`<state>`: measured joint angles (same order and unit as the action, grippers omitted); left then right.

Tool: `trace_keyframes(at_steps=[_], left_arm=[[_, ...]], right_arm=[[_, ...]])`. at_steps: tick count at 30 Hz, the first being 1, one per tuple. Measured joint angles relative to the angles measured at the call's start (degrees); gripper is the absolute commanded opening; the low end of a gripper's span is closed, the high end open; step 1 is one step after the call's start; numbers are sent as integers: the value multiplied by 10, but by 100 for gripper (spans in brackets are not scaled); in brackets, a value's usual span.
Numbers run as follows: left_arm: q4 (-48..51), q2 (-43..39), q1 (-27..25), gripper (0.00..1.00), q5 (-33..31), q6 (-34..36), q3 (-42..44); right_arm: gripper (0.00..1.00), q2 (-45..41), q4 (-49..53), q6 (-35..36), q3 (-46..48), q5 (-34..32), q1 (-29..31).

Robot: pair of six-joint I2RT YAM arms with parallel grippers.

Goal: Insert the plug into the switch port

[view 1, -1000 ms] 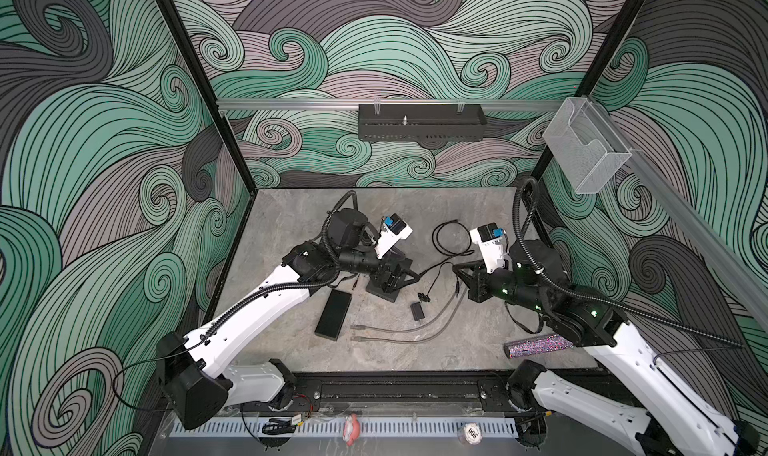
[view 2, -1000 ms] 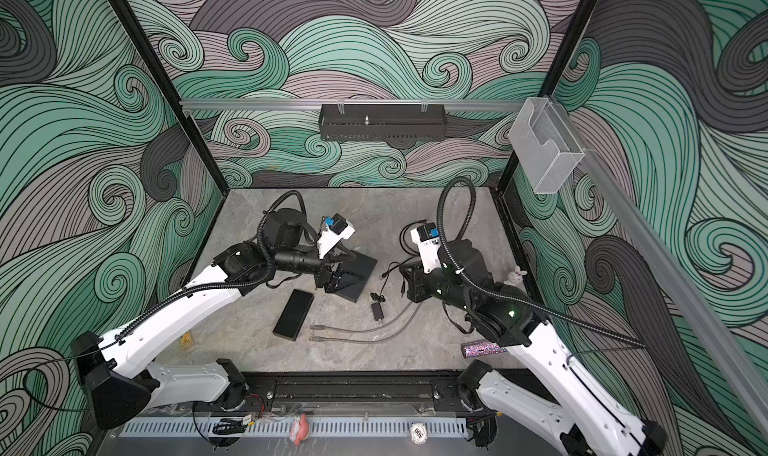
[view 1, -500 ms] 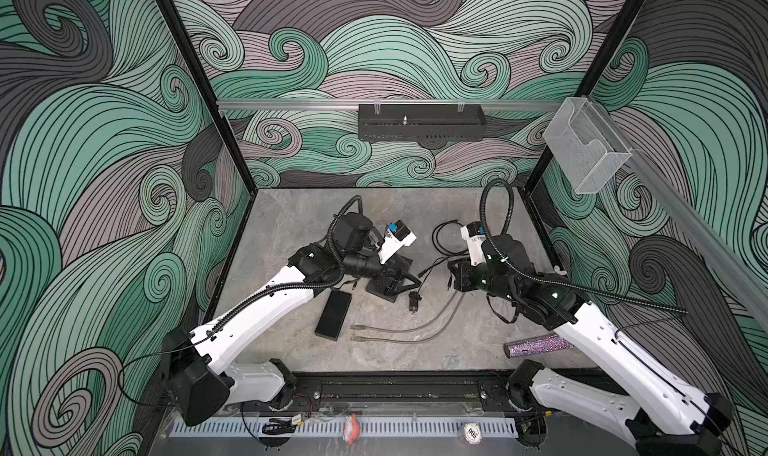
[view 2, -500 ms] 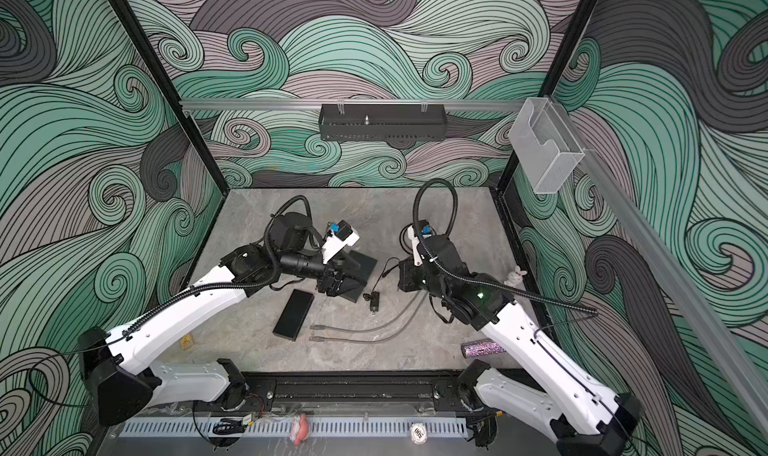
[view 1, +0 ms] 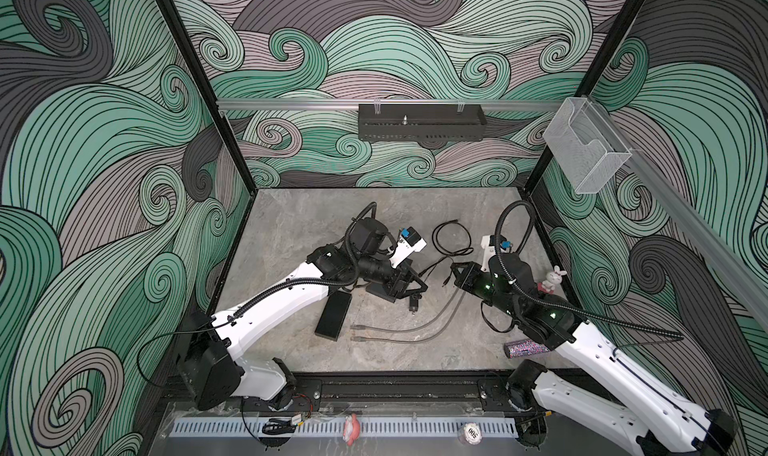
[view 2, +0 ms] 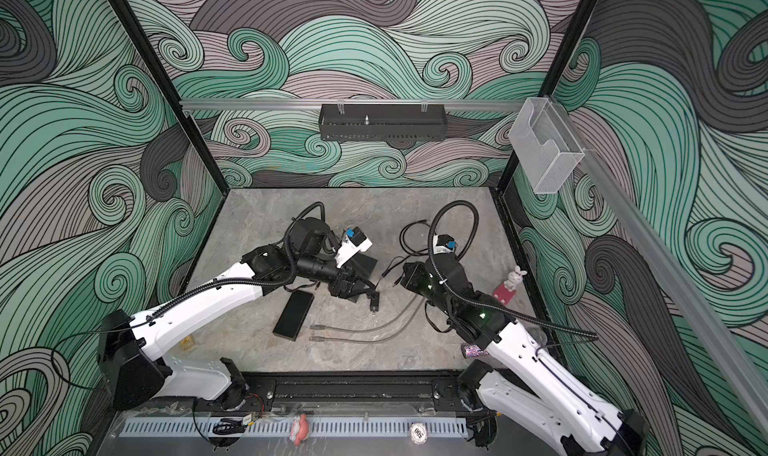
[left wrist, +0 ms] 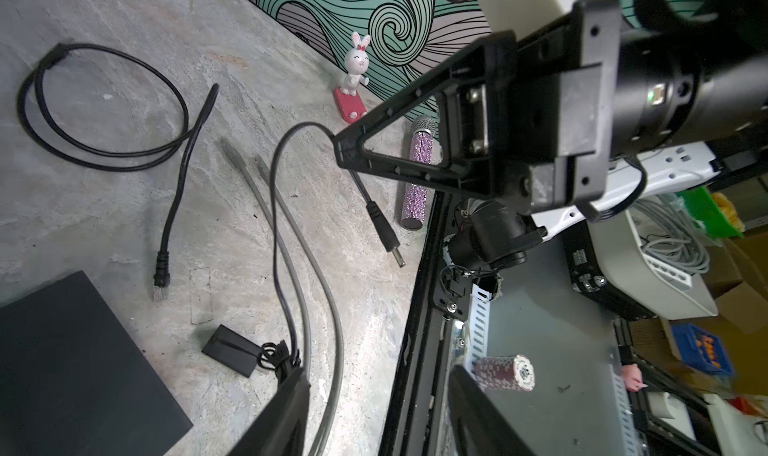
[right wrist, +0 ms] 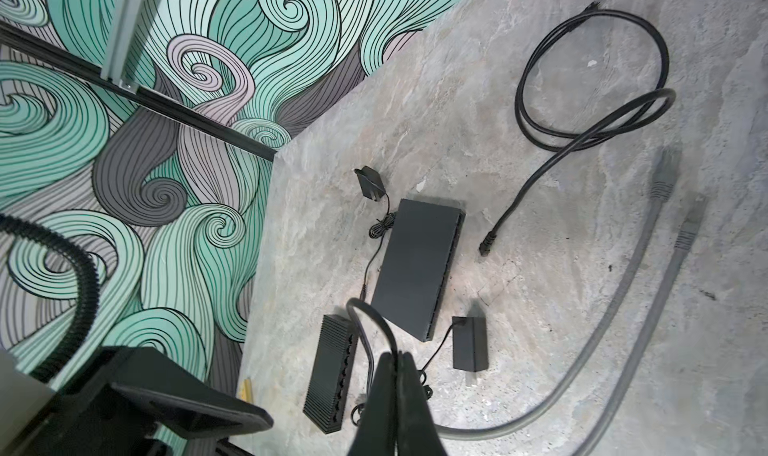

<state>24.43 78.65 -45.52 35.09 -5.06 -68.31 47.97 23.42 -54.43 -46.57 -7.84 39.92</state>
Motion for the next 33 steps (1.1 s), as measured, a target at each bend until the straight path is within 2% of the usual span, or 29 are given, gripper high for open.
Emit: trace_keyframes(at_steps=[8,26,30,33], left_arm=[[10,4,-14,46,-24,2,-1],[28,24,-14,49,-35,-1,-11],[28,24,-14,47,-36,-3,-11],[28,24,-14,40,-40,-7,-12]], right_arm=[[0,33,-30,-41,-5,-10,30],[0,77,-39,-39,-44,-67,90],[0,83,-39,-36,-45,-72,96],[0,90,-39,-34,-45,-75,103]])
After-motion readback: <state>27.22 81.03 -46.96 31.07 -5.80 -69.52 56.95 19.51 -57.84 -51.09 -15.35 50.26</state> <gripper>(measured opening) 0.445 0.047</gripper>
